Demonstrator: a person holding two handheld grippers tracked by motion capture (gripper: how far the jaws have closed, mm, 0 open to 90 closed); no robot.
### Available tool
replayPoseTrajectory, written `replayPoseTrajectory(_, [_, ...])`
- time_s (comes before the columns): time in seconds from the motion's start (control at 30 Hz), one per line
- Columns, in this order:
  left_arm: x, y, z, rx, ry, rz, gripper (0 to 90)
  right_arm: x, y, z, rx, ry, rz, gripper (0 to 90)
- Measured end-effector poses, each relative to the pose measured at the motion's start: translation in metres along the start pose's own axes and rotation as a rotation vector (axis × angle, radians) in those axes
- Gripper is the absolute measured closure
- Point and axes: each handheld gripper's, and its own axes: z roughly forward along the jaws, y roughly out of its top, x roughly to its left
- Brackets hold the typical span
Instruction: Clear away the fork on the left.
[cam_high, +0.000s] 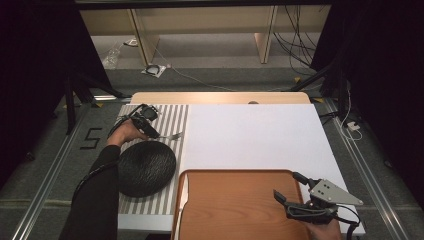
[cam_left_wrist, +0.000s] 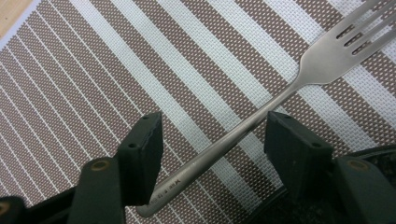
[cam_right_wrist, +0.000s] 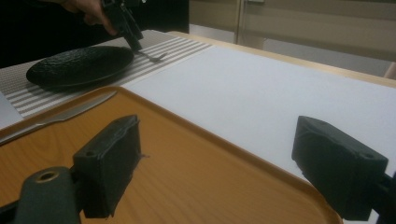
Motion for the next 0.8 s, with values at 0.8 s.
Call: replayPoseTrajectory(0.8, [-0.0073,0.0049,0.0099,0.083,-0.042,0.085,58.1,0.0004,0.0003,-0.0006,0.013,-0.004,-0.002,16.6])
